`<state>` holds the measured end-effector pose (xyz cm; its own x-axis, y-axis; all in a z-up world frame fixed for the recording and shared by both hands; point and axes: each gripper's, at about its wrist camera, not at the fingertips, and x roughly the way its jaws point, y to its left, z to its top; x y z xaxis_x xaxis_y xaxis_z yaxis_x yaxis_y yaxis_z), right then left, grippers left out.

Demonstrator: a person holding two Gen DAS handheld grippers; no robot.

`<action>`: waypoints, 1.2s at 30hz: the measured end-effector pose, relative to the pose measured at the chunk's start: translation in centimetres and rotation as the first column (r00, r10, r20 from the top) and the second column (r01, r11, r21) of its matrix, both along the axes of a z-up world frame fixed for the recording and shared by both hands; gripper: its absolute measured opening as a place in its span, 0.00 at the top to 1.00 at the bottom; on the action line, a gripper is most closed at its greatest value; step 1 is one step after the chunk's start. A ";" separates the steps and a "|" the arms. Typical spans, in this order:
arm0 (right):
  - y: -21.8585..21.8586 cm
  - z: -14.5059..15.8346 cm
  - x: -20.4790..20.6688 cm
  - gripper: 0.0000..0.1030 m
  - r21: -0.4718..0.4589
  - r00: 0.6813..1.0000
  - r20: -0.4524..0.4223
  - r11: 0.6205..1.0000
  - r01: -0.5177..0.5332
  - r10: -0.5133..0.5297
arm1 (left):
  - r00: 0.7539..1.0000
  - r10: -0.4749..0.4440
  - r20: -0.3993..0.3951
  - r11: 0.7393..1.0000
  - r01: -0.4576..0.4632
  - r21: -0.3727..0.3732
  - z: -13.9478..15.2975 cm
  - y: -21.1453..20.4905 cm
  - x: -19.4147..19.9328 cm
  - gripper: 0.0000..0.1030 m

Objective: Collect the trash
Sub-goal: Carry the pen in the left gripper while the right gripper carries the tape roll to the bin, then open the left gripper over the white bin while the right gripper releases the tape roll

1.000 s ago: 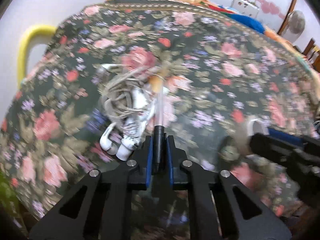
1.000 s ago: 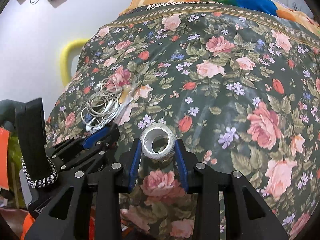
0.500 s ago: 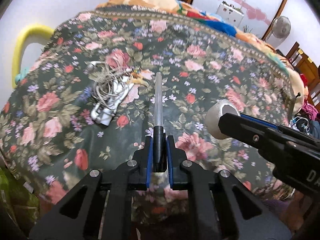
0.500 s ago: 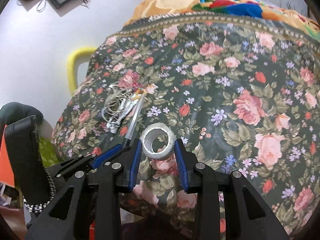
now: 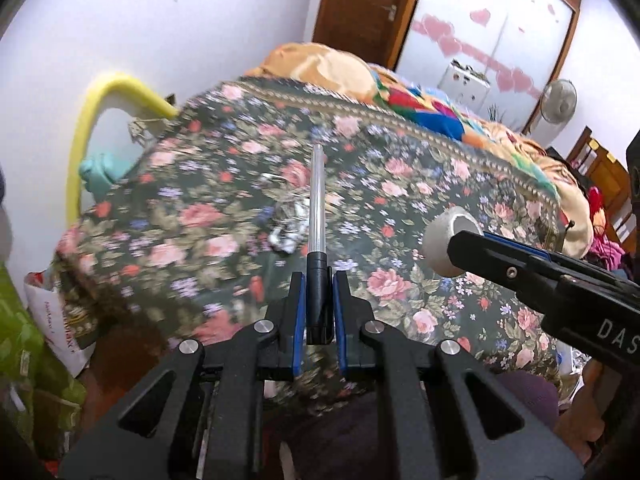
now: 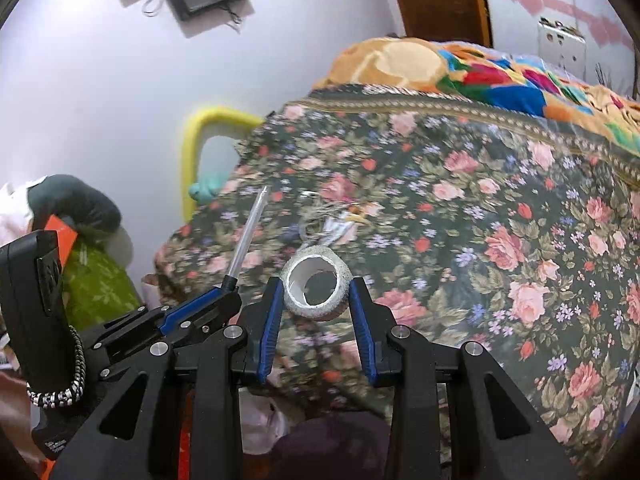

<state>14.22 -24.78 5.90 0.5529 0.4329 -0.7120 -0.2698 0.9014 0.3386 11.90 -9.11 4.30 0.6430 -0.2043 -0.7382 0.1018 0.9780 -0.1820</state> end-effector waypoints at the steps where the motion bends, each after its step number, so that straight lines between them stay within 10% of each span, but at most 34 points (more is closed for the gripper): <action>1: 0.5 0.3 -0.5 0.70 -0.003 1.000 0.008 1.000 -0.007 0.007 | 1.000 0.008 0.006 1.000 -0.009 0.002 0.3 0.6 -0.7 0.89; 19: 11.3 1.3 -8.1 0.70 -0.067 0.979 0.037 0.978 -0.199 0.202 | 0.981 0.192 0.012 0.981 -0.192 -0.022 0.5 12.3 -10.9 0.89; 36: 19.4 -8.5 -10.4 0.70 -0.124 0.891 -0.239 0.898 -0.422 0.386 | 0.928 0.289 -0.236 0.954 -0.300 -0.013 -8.9 18.4 -13.6 0.89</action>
